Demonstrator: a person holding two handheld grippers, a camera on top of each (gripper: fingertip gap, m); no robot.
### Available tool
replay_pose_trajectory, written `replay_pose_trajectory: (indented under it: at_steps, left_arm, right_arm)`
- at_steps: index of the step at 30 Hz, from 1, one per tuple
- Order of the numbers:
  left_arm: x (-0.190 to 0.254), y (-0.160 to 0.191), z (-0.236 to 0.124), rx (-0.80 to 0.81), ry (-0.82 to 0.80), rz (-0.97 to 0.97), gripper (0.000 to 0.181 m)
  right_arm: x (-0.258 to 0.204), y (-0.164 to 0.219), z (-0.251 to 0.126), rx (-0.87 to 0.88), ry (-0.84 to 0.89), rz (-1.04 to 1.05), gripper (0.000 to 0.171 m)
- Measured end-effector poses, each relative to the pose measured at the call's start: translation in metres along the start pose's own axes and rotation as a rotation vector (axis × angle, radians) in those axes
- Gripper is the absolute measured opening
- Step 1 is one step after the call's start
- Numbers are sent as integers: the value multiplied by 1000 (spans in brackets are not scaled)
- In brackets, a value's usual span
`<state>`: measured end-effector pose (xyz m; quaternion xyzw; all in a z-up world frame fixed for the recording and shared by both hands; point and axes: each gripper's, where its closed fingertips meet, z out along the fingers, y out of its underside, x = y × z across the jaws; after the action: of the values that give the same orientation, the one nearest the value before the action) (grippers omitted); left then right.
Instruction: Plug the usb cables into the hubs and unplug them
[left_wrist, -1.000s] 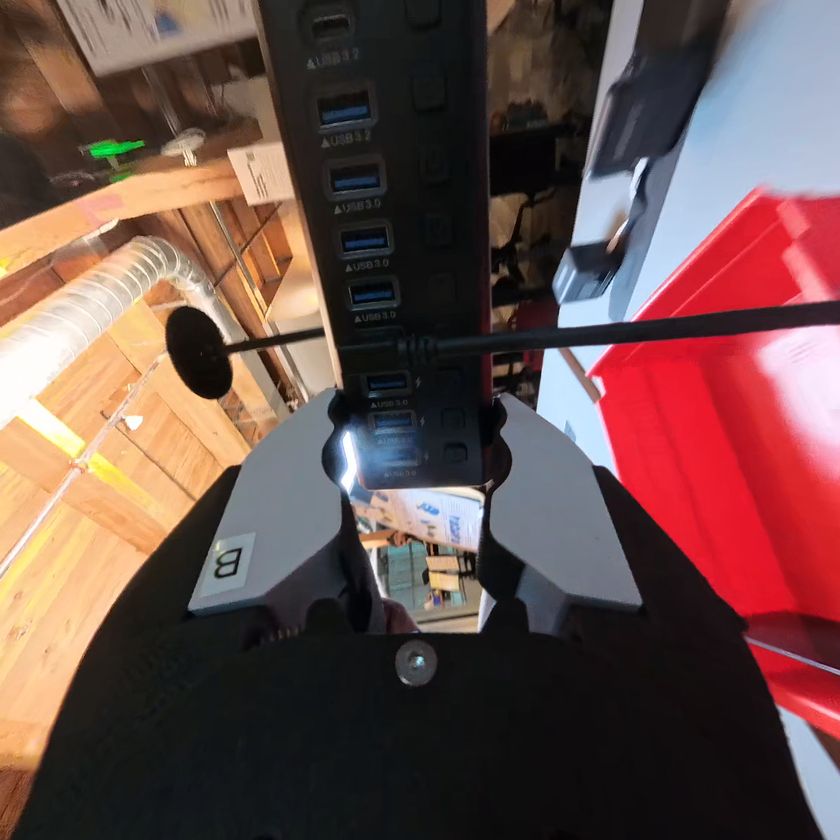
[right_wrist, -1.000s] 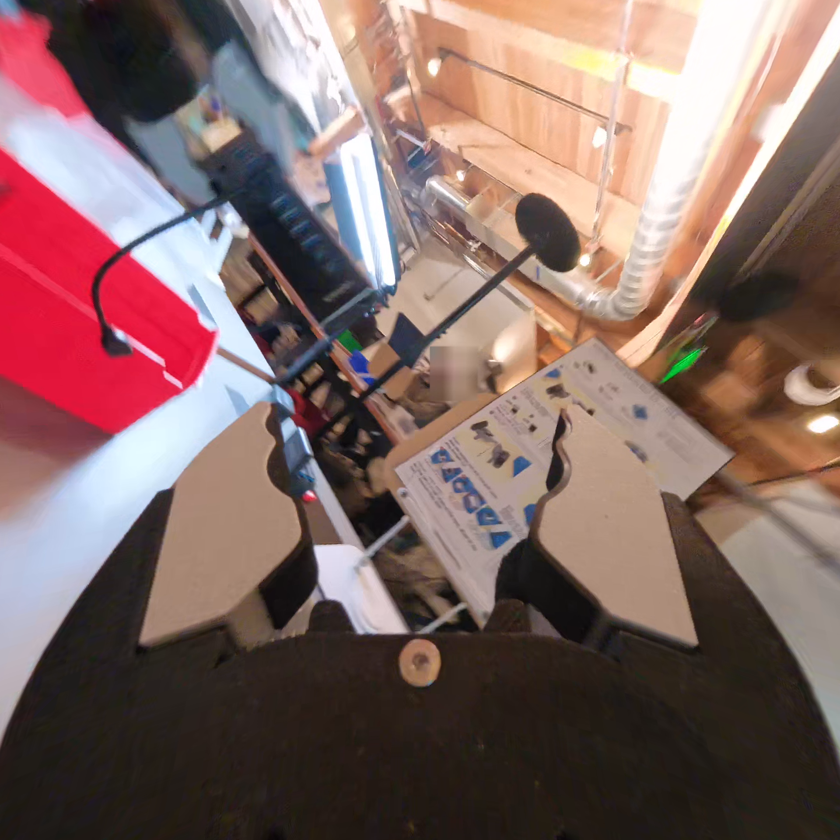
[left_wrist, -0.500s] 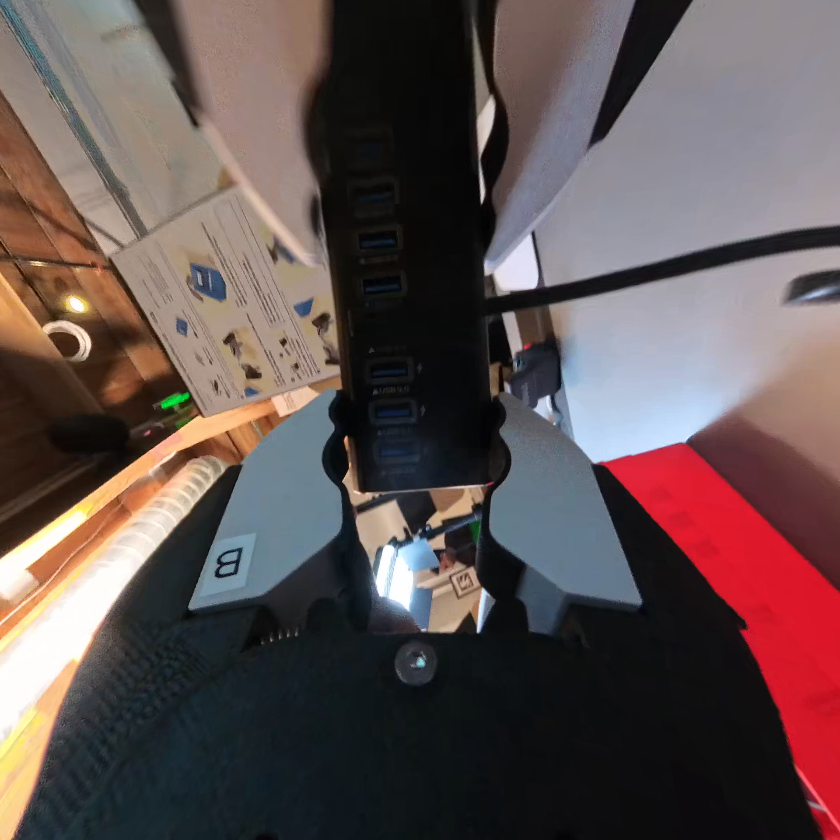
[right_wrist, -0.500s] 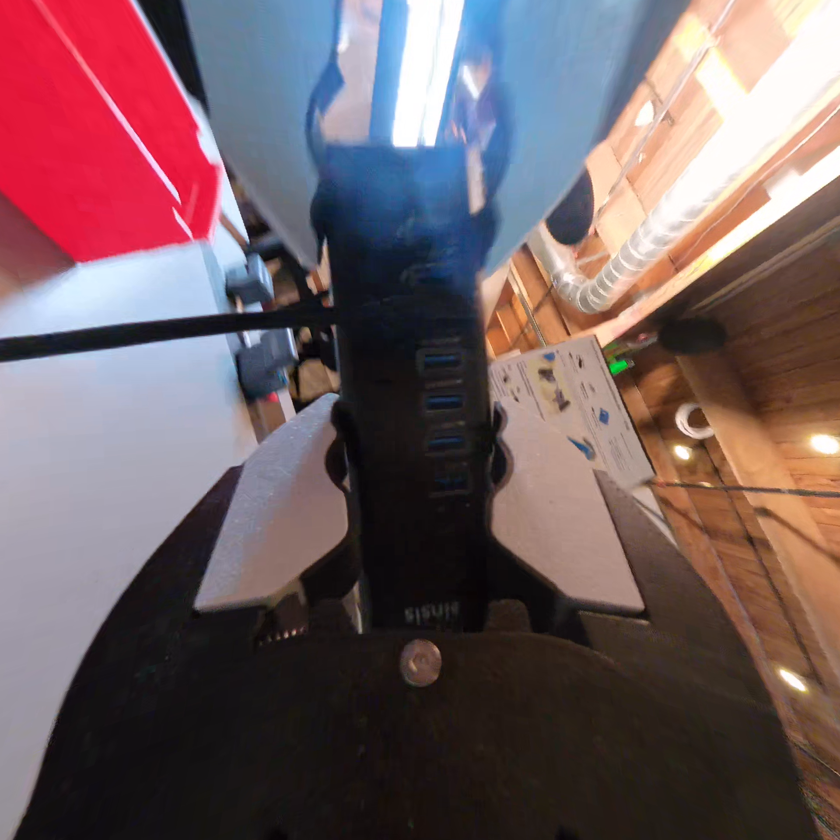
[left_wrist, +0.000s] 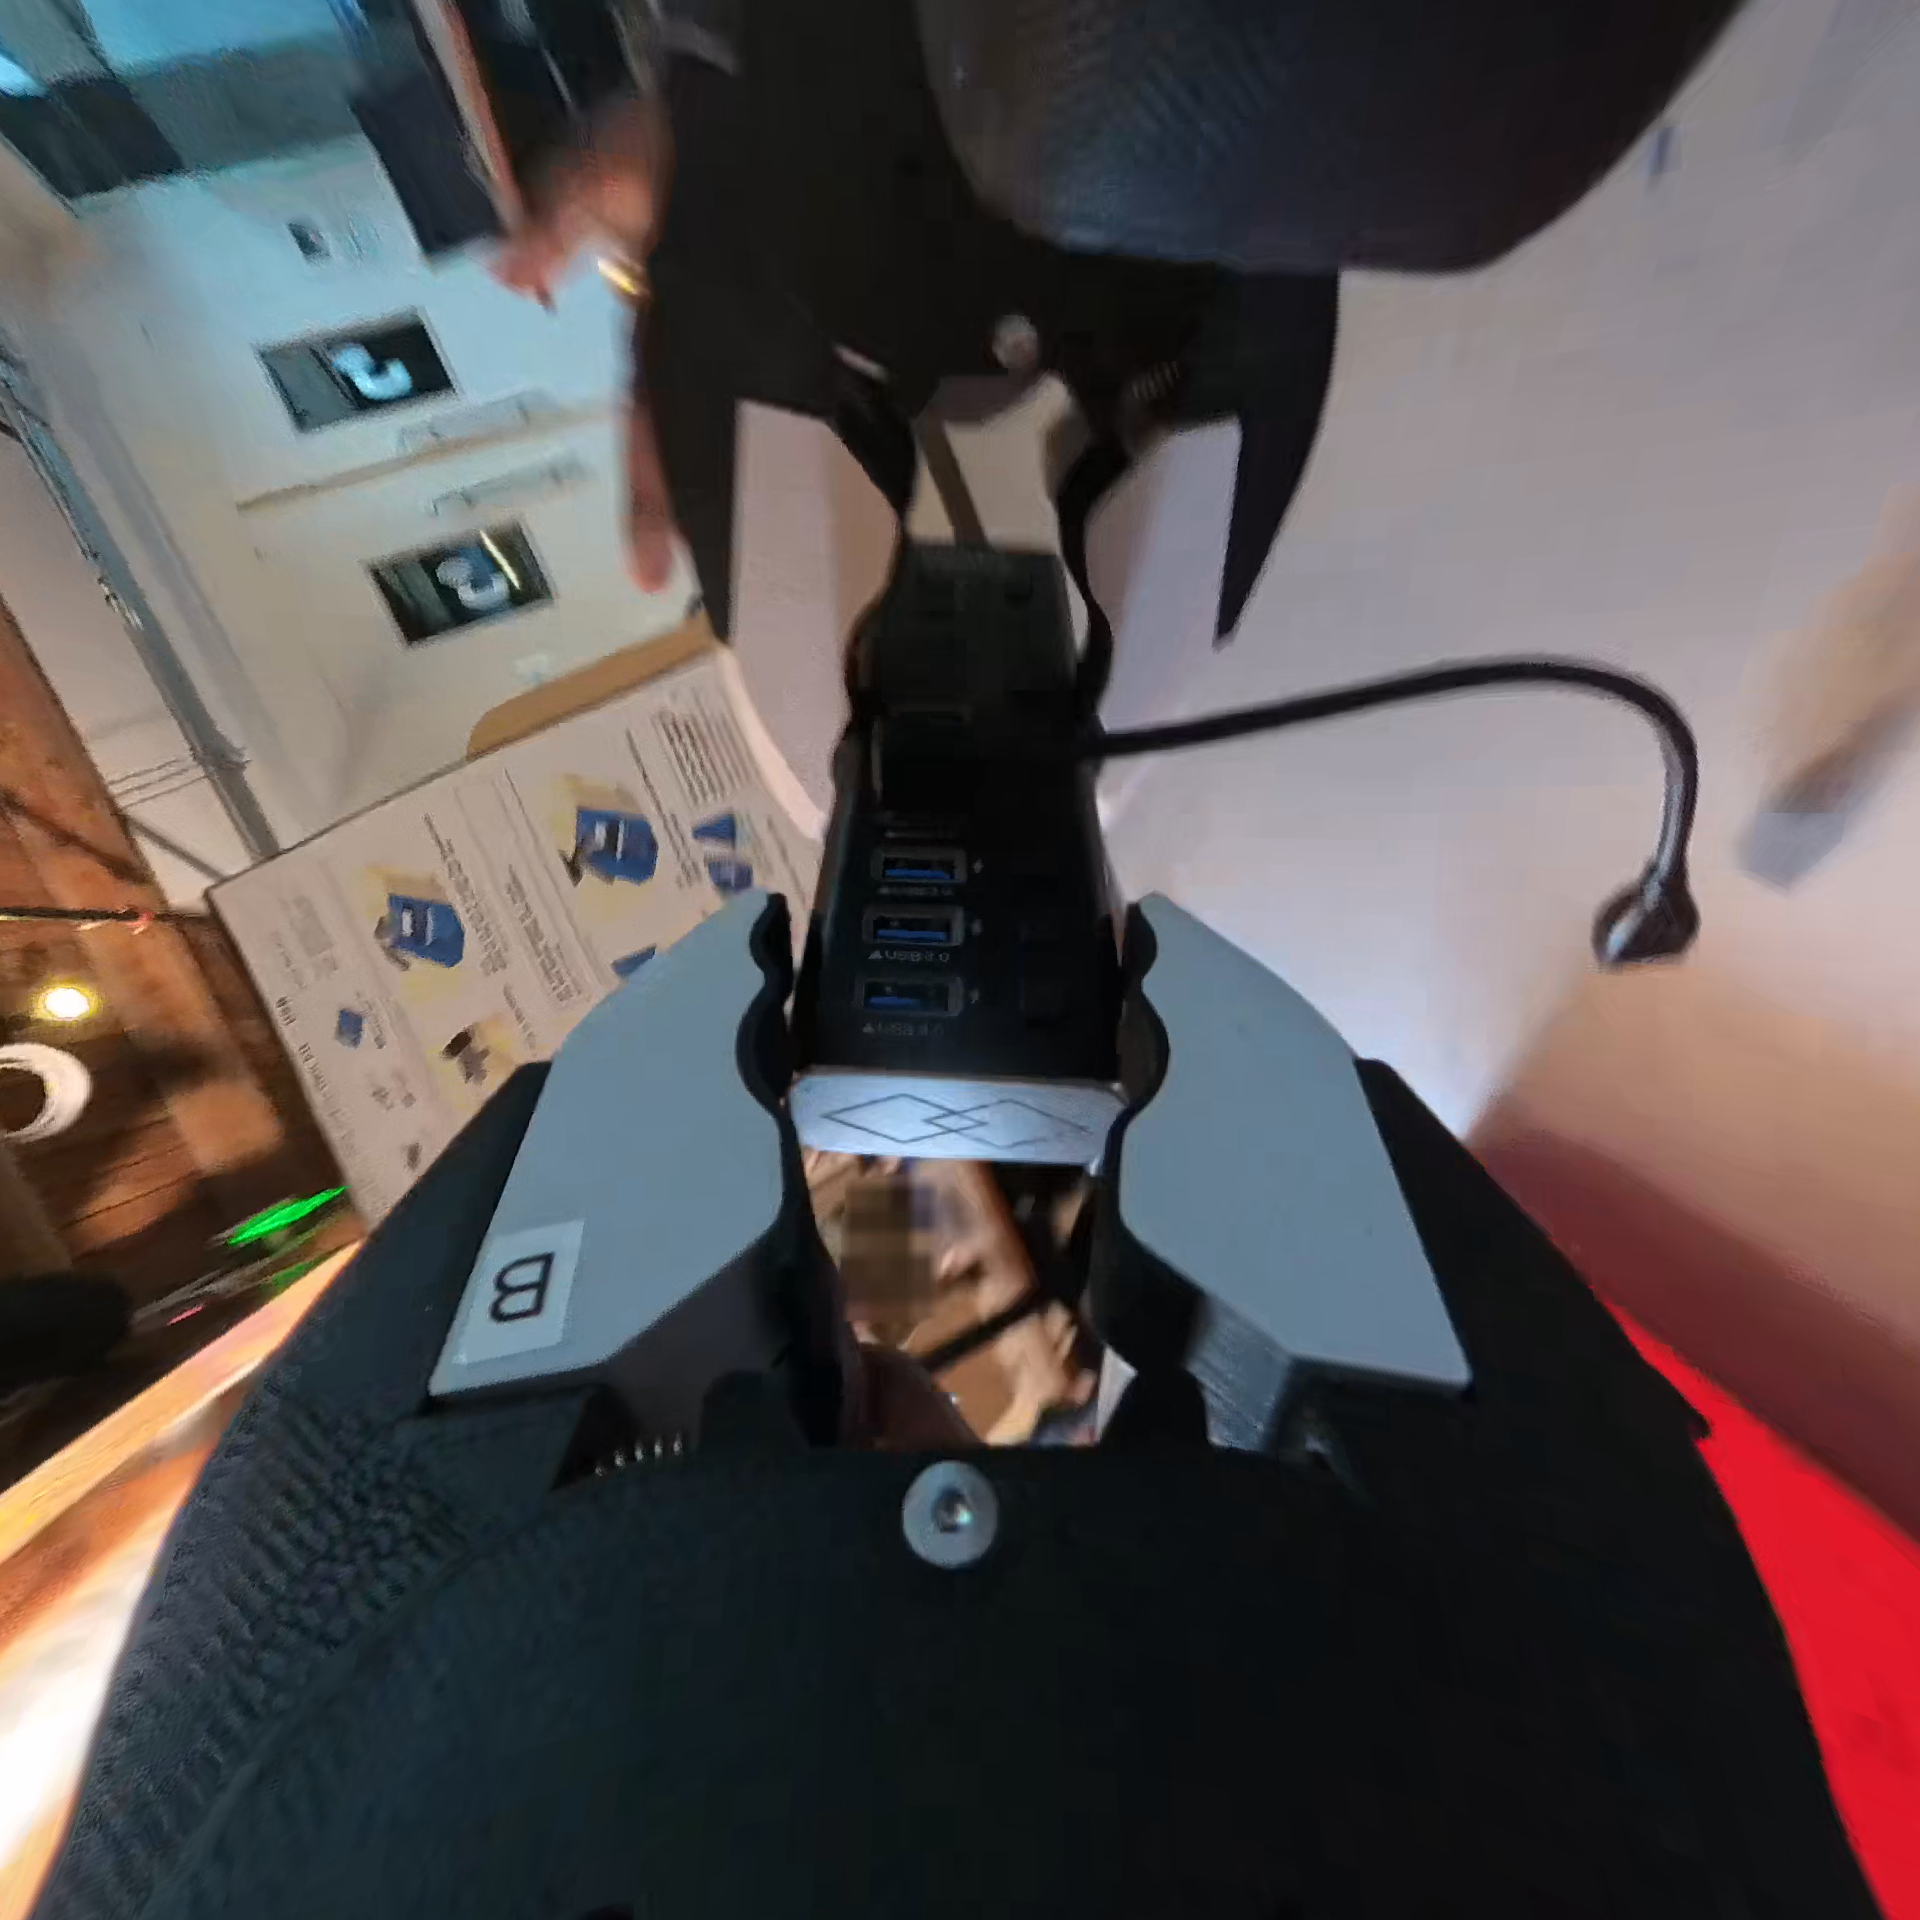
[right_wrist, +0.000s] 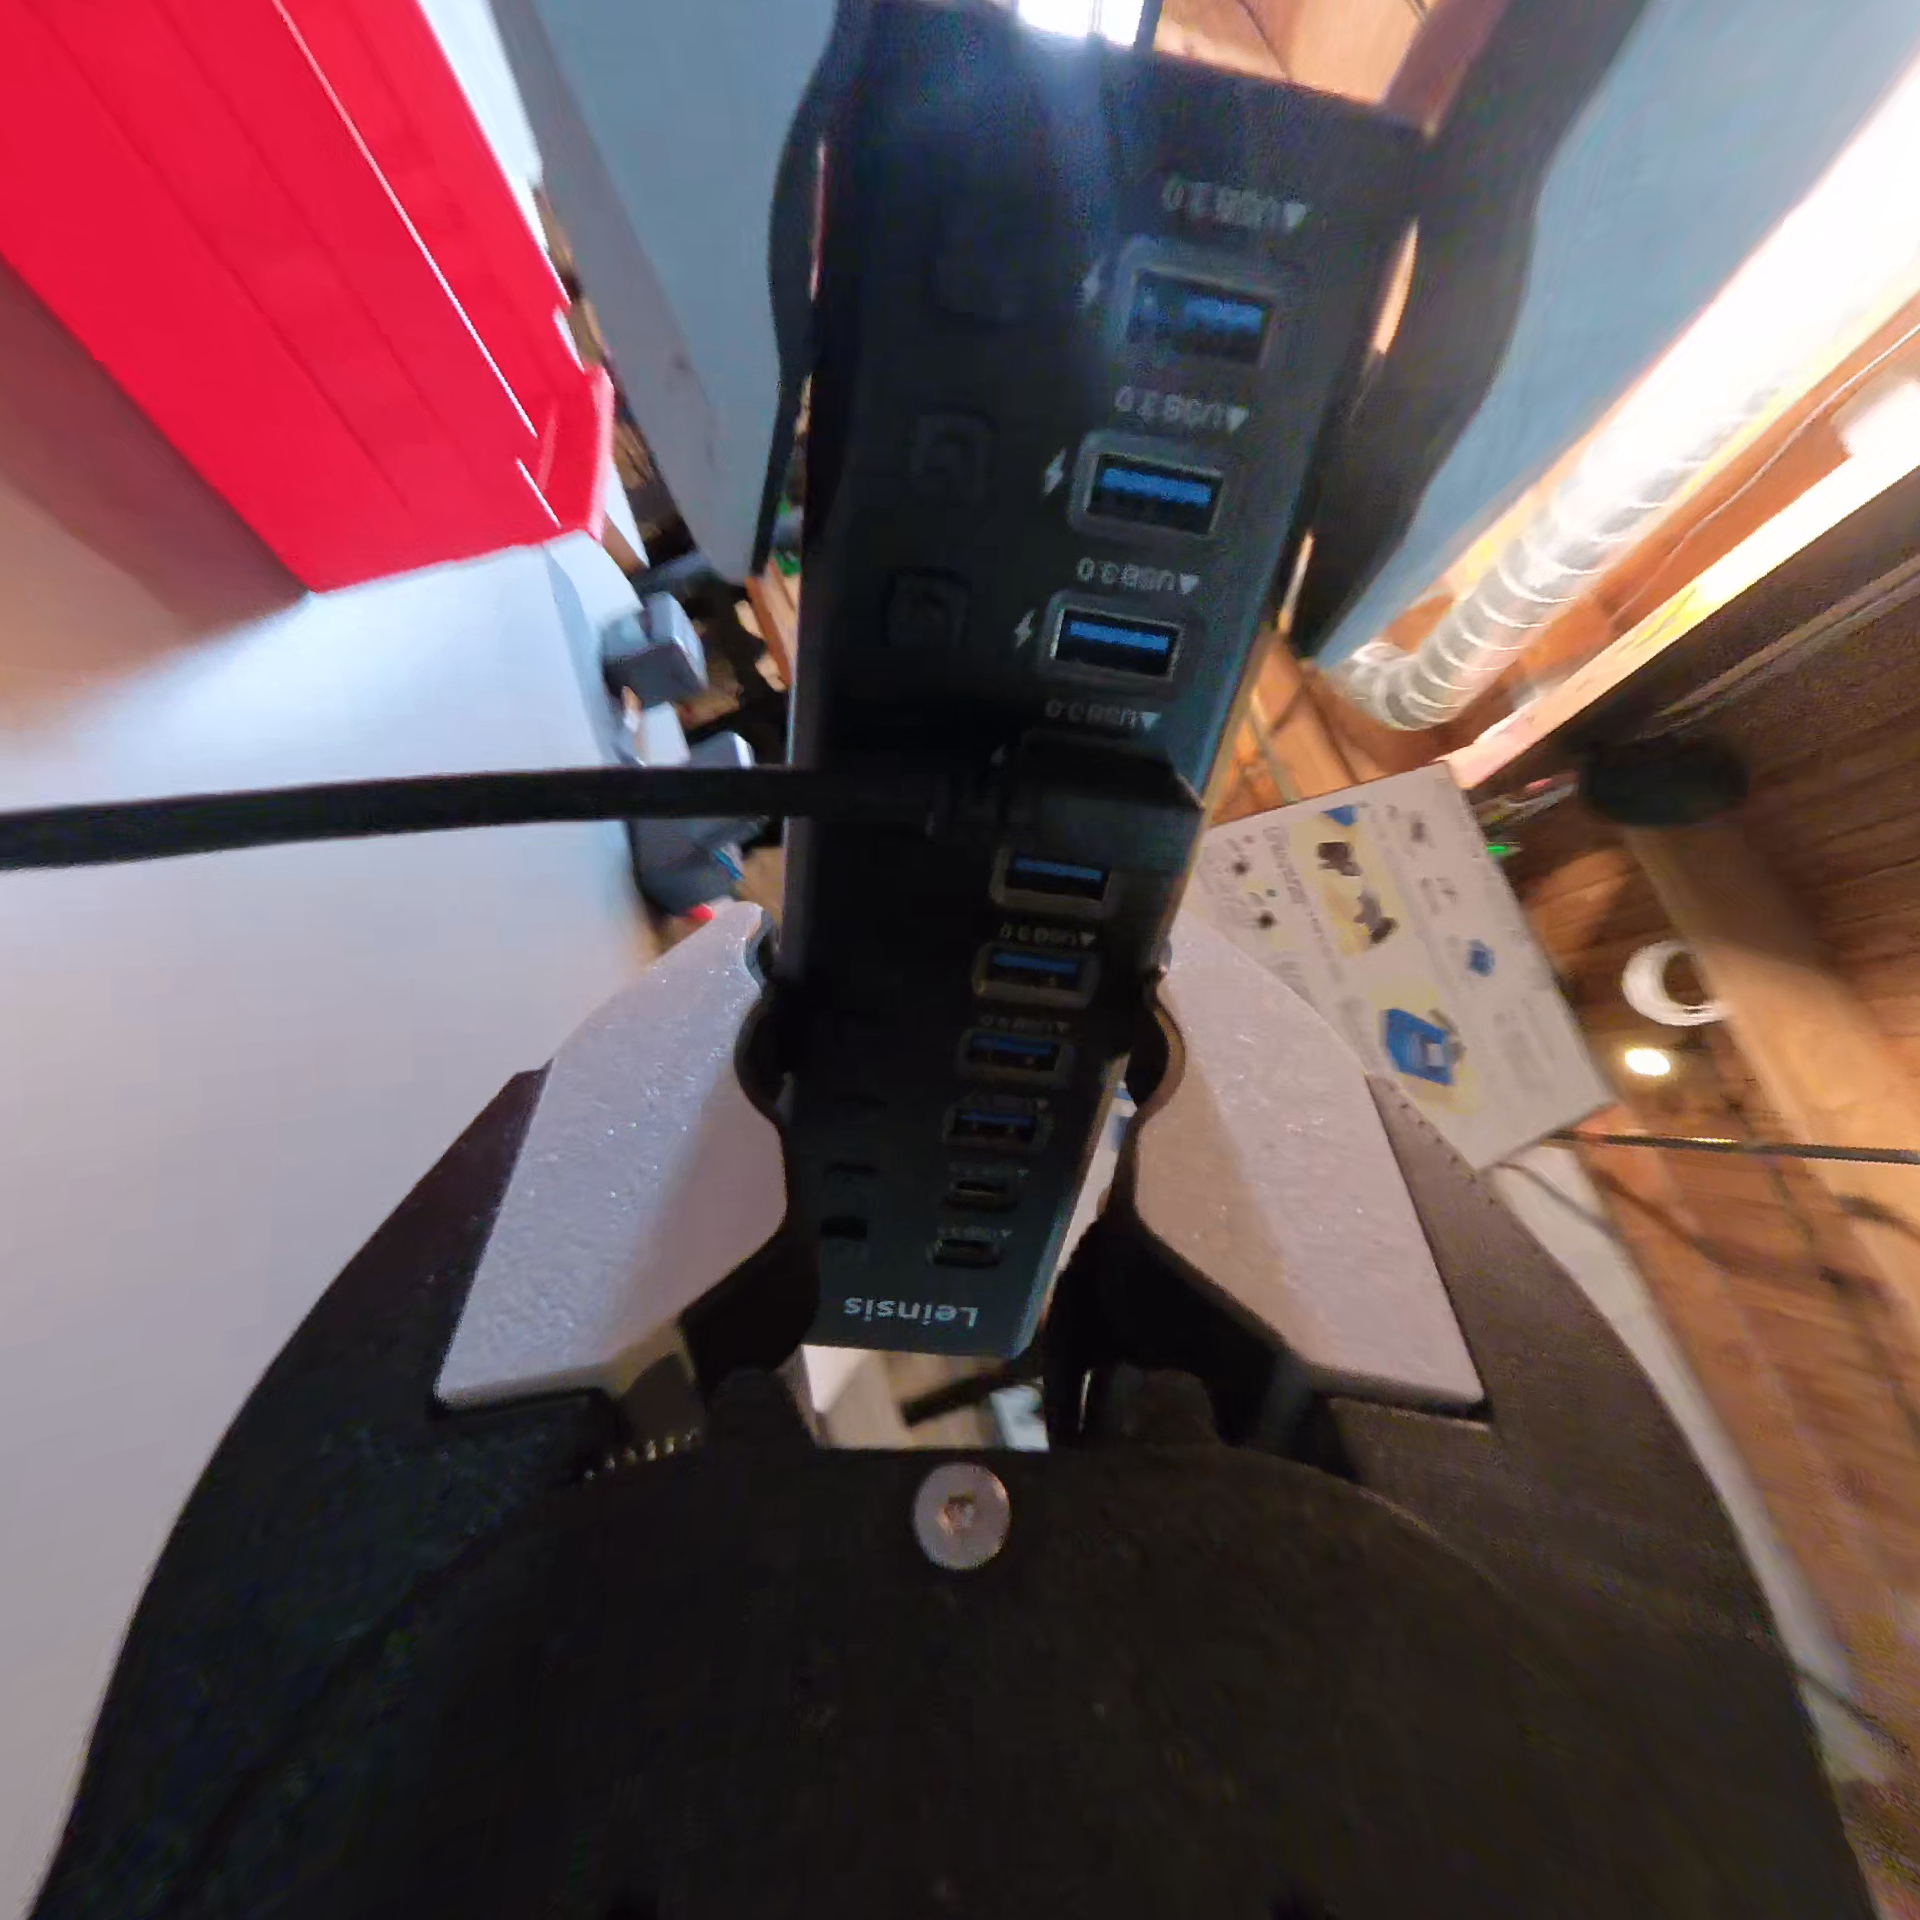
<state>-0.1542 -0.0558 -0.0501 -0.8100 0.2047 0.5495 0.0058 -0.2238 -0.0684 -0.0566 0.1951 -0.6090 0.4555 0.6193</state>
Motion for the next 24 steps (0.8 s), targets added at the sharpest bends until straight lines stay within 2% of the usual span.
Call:
replay_pose_trajectory:
  at_steps: [2, 3, 6, 8, 9, 10, 14, 17, 19, 21, 24]
  left_arm:
    - [-19, -12, -8, 213, -71, -215, 62]
    - [-29, -14, -16, 329, -90, -347, 69]
    - [-61, -9, -40, 777, -144, -860, 85]
    - [-69, -3, -52, 1160, -103, -1178, 91]
    - [-66, 0, -49, 1280, -50, -1288, 92]
    - [-59, -1, -39, 1333, 5, -1353, 94]
    - [-33, -32, -10, 1345, 173, -1380, 95]
    - [-23, -50, -9, 1354, 231, -1340, 77]
    - [-17, -51, -6, 1314, 262, -1324, 72]
    - [-14, -49, -4, 1302, 258, -1319, 74]
    - [-6, -43, 3, 1250, 164, -1268, 72]
  right_arm:
    - [-2, 0, -3, 45, -41, 161, 65]
    - [-4, -1, -4, 73, -73, 252, 65]
    - [-3, -5, -10, 152, -169, 522, 65]
    - [-5, -18, -16, 233, -299, 727, 65]
    - [-8, -26, -21, 275, -379, 808, 65]
    - [-11, -34, -26, 309, -449, 867, 65]
    - [-27, -59, -40, 390, -642, 981, 65]
    - [-43, -62, -43, 366, -718, 958, 65]
    - [-49, -60, -43, 353, -743, 957, 65]
    - [-52, -59, -43, 352, -767, 968, 64]
    - [-49, -50, -42, 350, -778, 983, 64]
